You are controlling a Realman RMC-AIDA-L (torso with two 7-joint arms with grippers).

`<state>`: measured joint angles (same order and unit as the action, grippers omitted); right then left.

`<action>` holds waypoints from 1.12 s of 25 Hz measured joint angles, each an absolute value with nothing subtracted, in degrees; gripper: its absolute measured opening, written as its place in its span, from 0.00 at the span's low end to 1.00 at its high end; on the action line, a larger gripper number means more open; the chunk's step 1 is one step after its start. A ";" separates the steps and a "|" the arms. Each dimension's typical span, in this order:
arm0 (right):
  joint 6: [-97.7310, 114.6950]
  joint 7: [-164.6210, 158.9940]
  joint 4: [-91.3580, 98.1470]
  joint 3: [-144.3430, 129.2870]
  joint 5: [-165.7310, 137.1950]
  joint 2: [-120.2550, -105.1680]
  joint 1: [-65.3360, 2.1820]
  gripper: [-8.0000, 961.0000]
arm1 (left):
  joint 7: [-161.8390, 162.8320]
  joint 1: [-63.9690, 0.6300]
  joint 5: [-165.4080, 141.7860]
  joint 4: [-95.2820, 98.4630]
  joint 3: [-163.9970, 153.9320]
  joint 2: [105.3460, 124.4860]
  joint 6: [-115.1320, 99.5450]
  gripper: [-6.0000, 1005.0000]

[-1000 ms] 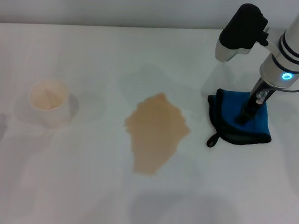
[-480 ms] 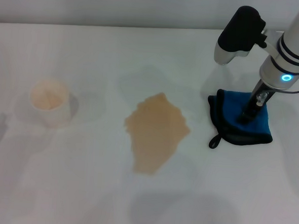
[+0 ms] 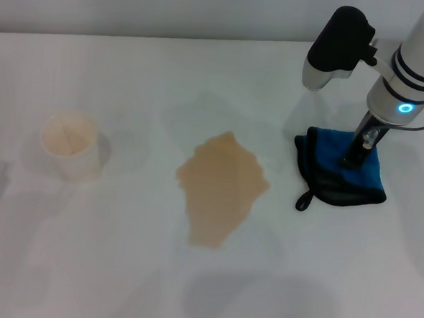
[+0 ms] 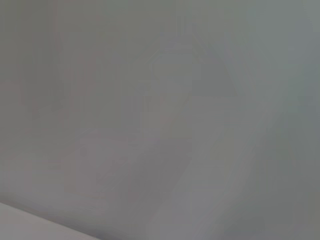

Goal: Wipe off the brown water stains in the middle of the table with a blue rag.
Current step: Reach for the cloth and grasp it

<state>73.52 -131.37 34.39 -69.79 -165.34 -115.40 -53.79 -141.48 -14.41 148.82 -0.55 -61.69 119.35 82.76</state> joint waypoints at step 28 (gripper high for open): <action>74.10 -131.25 35.07 -71.56 -163.90 -115.74 -53.46 0.12 | -141.41 -13.93 148.73 -0.36 -61.76 119.24 82.70 0.87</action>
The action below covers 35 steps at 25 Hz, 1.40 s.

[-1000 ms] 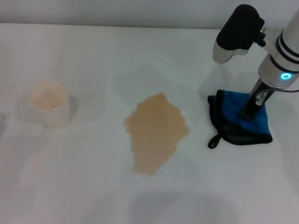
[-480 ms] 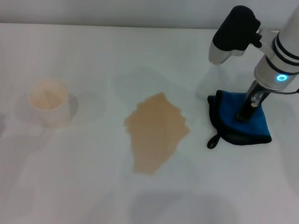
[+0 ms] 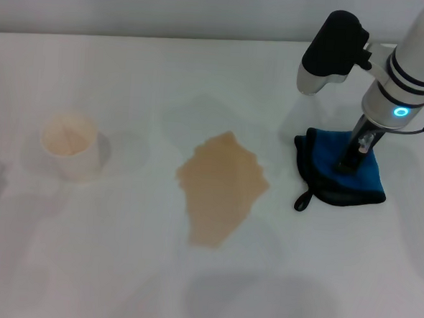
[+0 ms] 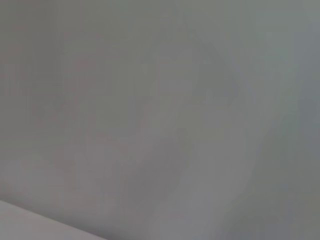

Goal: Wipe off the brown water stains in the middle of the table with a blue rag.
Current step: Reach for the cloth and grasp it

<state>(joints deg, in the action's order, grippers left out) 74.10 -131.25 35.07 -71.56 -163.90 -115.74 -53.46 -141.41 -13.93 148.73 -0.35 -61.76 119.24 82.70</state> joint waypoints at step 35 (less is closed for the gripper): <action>72.46 -131.22 34.15 -72.76 -165.06 -115.68 -52.58 0.36 | -141.06 -14.33 148.87 -0.72 -61.61 119.44 83.20 0.87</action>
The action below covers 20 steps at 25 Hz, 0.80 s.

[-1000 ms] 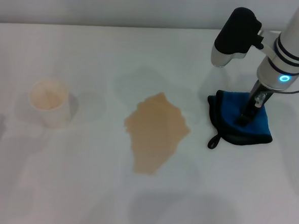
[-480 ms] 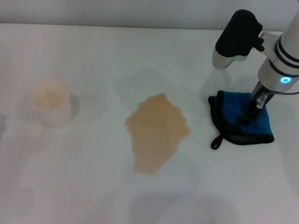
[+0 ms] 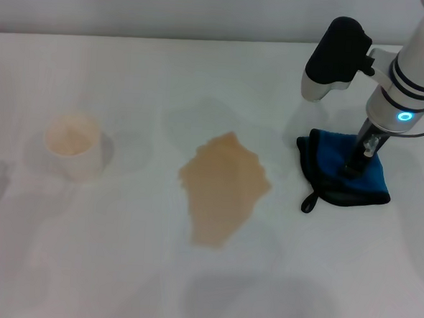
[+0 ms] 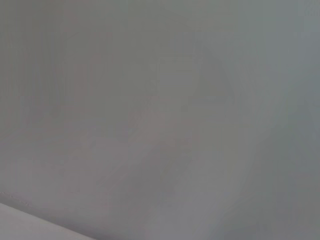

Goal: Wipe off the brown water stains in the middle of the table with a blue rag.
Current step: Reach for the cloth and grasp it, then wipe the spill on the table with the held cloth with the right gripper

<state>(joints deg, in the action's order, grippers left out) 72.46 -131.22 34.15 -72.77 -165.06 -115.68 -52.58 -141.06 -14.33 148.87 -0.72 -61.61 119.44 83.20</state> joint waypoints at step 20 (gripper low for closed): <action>76.12 -130.91 35.14 -73.68 -165.12 -115.86 -52.61 0.14 | -140.97 -14.33 148.89 -0.79 -61.61 119.54 83.24 0.87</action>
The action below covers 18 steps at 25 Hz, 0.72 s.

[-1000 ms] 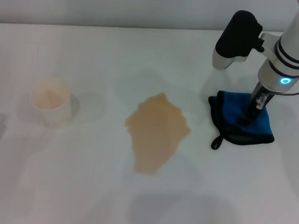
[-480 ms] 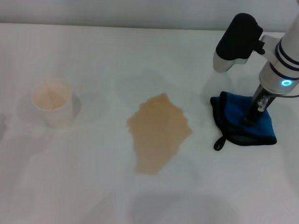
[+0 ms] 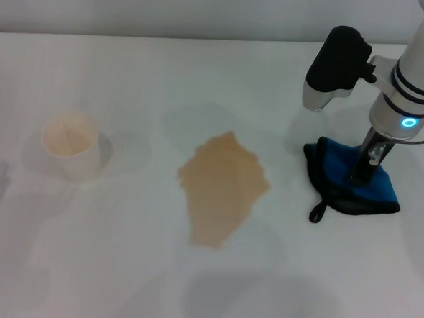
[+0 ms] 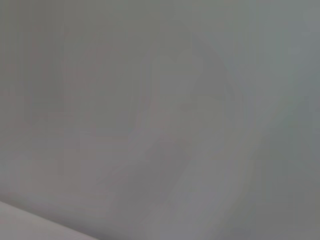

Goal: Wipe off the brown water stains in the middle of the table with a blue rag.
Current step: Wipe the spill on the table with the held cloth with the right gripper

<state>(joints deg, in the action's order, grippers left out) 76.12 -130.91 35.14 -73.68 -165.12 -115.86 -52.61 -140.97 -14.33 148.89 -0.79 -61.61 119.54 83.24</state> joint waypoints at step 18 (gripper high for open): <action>78.96 -130.69 45.04 -89.80 -145.39 -116.17 -48.48 0.07 | -140.97 -14.33 148.71 -0.63 -61.61 119.44 83.29 0.87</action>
